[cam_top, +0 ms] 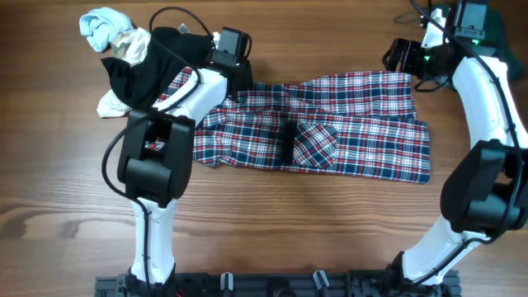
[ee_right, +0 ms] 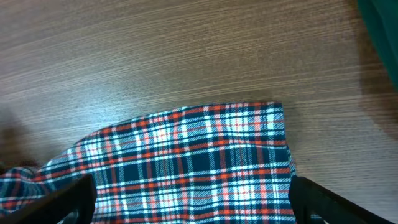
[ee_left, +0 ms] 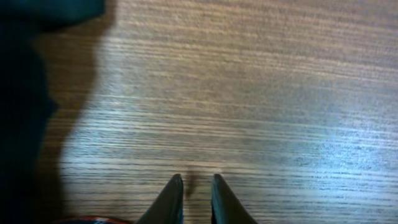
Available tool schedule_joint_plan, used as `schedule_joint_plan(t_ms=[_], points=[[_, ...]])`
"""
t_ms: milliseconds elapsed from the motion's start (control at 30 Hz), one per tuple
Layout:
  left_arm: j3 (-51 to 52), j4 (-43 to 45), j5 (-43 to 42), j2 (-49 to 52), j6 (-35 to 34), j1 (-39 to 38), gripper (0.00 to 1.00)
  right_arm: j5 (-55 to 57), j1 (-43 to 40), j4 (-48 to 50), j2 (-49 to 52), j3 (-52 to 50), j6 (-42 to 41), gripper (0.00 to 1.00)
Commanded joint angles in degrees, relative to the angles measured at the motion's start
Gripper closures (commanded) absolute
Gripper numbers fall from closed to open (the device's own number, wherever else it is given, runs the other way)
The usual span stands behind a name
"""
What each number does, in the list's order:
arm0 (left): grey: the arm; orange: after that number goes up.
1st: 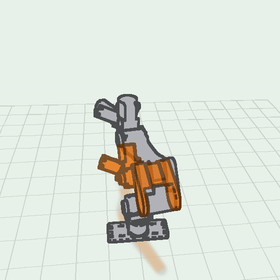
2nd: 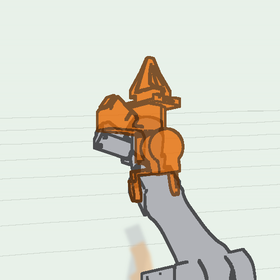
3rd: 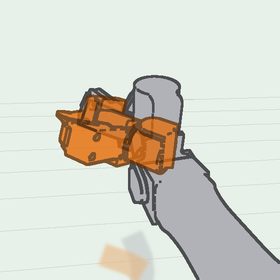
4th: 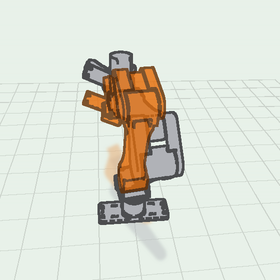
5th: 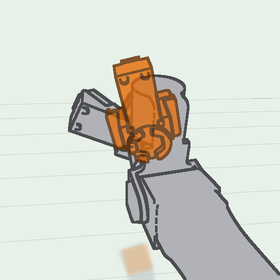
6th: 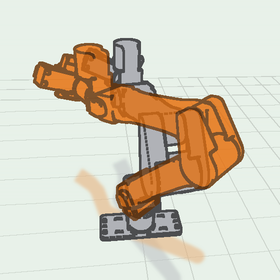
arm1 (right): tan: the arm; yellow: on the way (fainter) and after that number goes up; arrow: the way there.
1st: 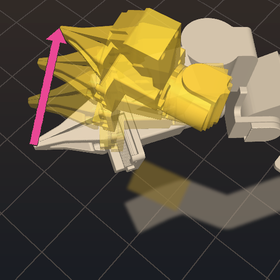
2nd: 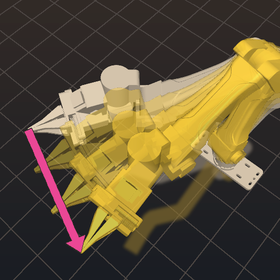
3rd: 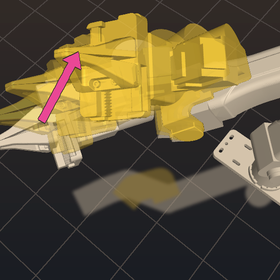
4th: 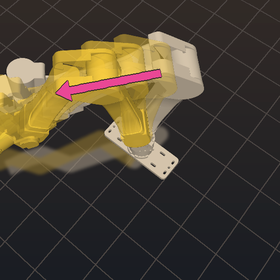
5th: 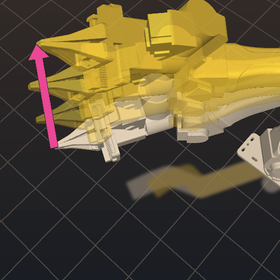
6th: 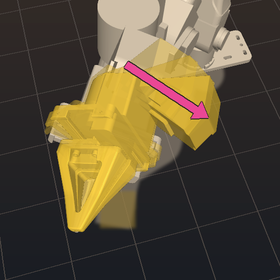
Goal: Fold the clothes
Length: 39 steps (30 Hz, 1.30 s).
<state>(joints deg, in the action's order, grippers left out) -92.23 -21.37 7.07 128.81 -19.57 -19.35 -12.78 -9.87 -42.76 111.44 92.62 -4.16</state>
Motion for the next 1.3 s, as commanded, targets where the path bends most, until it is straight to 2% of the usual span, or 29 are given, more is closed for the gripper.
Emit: schedule_joint_plan(t_ms=[0, 33, 100, 167, 200, 300, 433, 600, 700, 800, 933, 1133, 1267], points=[[-0.9, -0.8, -3.3, 1.8, 0.0, 0.2, 0.62, 1.0, 0.0, 0.8, 0.9, 1.0, 1.1, 0.00], [-0.9, -1.4, -3.2, 1.8, -2.0, 0.2, 0.49, 1.0, 0.0, 0.8, 0.9, 1.0, 1.2, 0.01], [-1.0, -3.3, -3.2, 1.7, -9.4, 1.0, 0.37, 1.0, 0.0, 0.9, 0.9, 1.0, 1.2, 0.01], [-2.3, -6.8, -3.5, 1.7, -14.4, 2.9, 0.30, 1.0, 0.0, 1.2, 0.9, 1.0, 1.2, 0.00], [-3.8, -9.0, -5.4, 1.7, -14.4, 4.0, 0.29, 1.0, 0.0, 1.4, 0.9, 1.0, 1.1, 0.00], [-6.9, -14.6, -11.0, 1.7, -17.2, 6.2, 0.29, 1.0, 0.0, 1.7, 0.9, 1.0, 1.0, 0.01], [-10.9, -16.6, -17.3, 1.7, -20.3, 7.3, 0.32, 1.0, 0.0, 1.4, 0.9, 1.0, 1.0, 0.01], [-13.6, -18.3, -21.2, 1.7, -20.4, 7.2, 0.42, 1.0, 0.0, 1.4, 0.9, 1.0, 1.1, 0.00], [-13.6, -22.3, -18.8, 1.7, -20.4, 7.2, 0.44, 1.0, 0.0, 1.5, 0.9, 1.0, 1.1, 0.01], [-13.6, -24.9, -18.8, 1.7, -24.1, 6.7, 0.44, 1.0, 0.0, 1.4, 0.9, 1.0, 1.0, 0.01], [-13.6, -23.3, -18.8, 2.5, -27.5, 5.9, 0.44, 1.0, 0.0, 0.4, 0.9, 1.0, 1.0, 0.01], [-13.6, -23.0, -21.6, 5.6, -27.8, 5.9, 0.44, 1.0, 0.0, 0.2, 0.9, 1.0, 1.2, 0.01], [-13.6, -23.3, -21.7, 6.6, -27.8, 5.4, 0.51, 1.0, 0.0, 0.2, 0.9, 1.0, 1.0, 0.01]])
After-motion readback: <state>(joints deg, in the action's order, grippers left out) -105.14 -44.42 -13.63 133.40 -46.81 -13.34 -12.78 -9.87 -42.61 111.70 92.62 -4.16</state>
